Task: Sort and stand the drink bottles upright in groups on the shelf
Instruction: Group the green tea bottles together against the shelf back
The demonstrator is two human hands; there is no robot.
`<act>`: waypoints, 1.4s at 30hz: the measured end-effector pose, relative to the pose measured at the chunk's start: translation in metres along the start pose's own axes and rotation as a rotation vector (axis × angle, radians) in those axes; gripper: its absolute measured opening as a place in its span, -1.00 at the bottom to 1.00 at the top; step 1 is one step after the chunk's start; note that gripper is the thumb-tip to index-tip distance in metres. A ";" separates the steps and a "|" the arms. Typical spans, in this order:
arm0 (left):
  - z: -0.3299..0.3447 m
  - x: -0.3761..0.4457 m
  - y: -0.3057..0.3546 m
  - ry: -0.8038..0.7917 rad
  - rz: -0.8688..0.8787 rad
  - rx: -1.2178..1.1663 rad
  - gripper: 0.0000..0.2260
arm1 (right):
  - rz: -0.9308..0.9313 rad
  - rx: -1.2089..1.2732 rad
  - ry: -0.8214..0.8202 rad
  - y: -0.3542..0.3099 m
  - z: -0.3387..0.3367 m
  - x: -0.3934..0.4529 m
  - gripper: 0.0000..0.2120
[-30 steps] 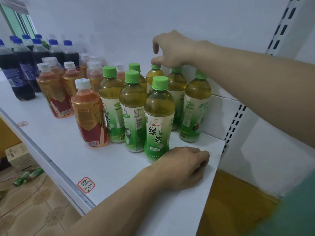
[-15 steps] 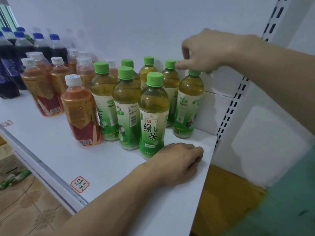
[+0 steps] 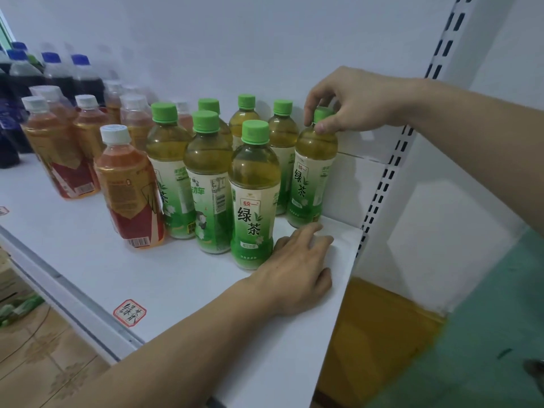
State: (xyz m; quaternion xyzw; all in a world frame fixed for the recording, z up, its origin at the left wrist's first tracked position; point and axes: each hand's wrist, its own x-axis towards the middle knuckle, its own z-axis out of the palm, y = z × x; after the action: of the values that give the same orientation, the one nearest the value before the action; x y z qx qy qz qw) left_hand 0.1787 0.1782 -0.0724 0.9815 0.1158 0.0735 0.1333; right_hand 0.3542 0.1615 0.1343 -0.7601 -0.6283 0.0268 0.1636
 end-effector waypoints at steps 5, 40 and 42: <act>0.000 0.002 0.001 -0.024 -0.026 0.034 -0.42 | -0.017 -0.054 0.028 0.002 0.004 0.008 -0.89; -0.042 -0.063 -0.040 0.001 -0.066 0.158 -0.61 | -0.053 -0.086 0.188 -0.041 0.026 -0.015 -0.71; -0.035 -0.060 -0.038 0.019 -0.082 0.190 -0.62 | -0.033 -0.077 0.176 -0.039 0.026 -0.014 -0.72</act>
State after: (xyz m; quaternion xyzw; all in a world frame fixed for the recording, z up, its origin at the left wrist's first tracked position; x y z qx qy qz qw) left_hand 0.1072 0.2076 -0.0560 0.9835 0.1634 0.0662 0.0412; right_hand 0.3084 0.1592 0.1185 -0.7548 -0.6245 -0.0671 0.1893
